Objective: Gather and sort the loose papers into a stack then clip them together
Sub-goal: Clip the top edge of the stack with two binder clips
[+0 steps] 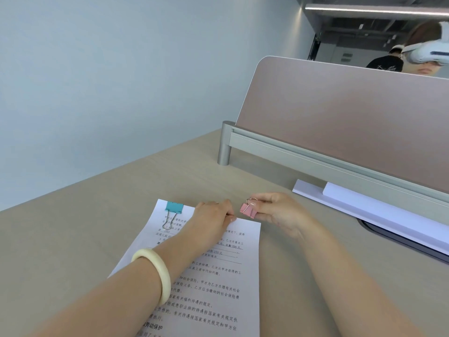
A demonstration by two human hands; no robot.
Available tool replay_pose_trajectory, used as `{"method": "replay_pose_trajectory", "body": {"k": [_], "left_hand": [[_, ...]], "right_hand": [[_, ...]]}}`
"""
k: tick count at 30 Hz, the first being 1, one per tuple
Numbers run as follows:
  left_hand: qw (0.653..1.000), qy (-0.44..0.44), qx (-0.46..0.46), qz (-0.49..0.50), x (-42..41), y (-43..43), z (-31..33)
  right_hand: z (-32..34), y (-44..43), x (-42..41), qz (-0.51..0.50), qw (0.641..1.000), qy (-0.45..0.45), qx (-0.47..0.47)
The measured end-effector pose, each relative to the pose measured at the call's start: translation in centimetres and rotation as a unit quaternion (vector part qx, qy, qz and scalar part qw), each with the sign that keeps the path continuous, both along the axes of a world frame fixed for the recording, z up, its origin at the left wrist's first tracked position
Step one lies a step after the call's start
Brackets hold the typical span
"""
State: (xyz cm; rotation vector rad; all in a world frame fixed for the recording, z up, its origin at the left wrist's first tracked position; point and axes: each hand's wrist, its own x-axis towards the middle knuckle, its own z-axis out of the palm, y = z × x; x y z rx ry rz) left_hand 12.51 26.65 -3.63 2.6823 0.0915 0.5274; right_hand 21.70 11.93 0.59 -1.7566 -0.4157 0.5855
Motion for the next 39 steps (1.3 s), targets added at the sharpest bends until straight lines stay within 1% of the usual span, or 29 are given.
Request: {"method": "replay_pose_trajectory", "body": {"k": [3,8,12,18,22,25,26,29,30,32,35,36,37,39], "left_hand": [[1.0,-0.005,0.001,0.0,0.0,0.1,0.1],[1.0,-0.009,-0.006,-0.01,0.0,0.1,0.1],[1.0,-0.017,0.001,-0.006,-0.1,0.1,0.3],[0.999,-0.03,-0.024,-0.016,-0.4,0.1,0.5],[0.998,-0.021,-0.049,-0.015,-0.6,0.0,0.8],[0.998,-0.019,-0.048,-0.021,-0.7,-0.2,0.9],[0.998,-0.02,-0.05,-0.022,-0.7,-0.2,0.9],[0.997,-0.028,-0.062,-0.023,-0.9,-0.2,1.2],[0.997,-0.034,-0.065,-0.024,-0.9,-0.2,1.3],[0.996,-0.057,-0.066,-0.026,-1.0,-0.3,1.4],[0.992,-0.103,-0.065,-0.027,-1.1,-0.1,1.4],[0.992,-0.108,-0.065,-0.026,-1.0,0.0,1.4],[0.992,-0.107,-0.067,-0.024,-1.0,0.2,1.4],[0.992,-0.103,-0.07,-0.025,-1.0,0.3,1.3]], "right_hand": [[0.0,0.1,0.1,0.02,1.0,-0.004,-0.019],[0.7,0.2,0.1,-0.005,0.992,-0.109,-0.069],[0.9,0.5,-0.2,0.007,0.985,-0.151,-0.085],[0.5,0.8,-0.7,0.024,0.984,-0.146,-0.103],[0.1,0.2,-1.2,0.064,0.984,-0.113,-0.124],[0.1,-0.5,-1.4,0.091,0.981,-0.111,-0.129],[0.1,-0.6,-1.5,0.09,0.98,-0.123,-0.127],[0.2,-0.5,-1.8,0.065,0.97,-0.208,-0.112],[0.2,-0.5,-1.9,0.068,0.967,-0.222,-0.106],[0.4,-0.5,-2.2,0.084,0.968,-0.209,-0.11],[0.5,-0.8,-2.5,0.099,0.978,-0.113,-0.143],[0.7,-0.8,-2.7,0.1,0.981,-0.09,-0.137],[1.0,-0.7,-2.7,0.098,0.982,-0.092,-0.13],[2.0,-0.9,-2.8,0.097,0.978,-0.146,-0.11]]}}
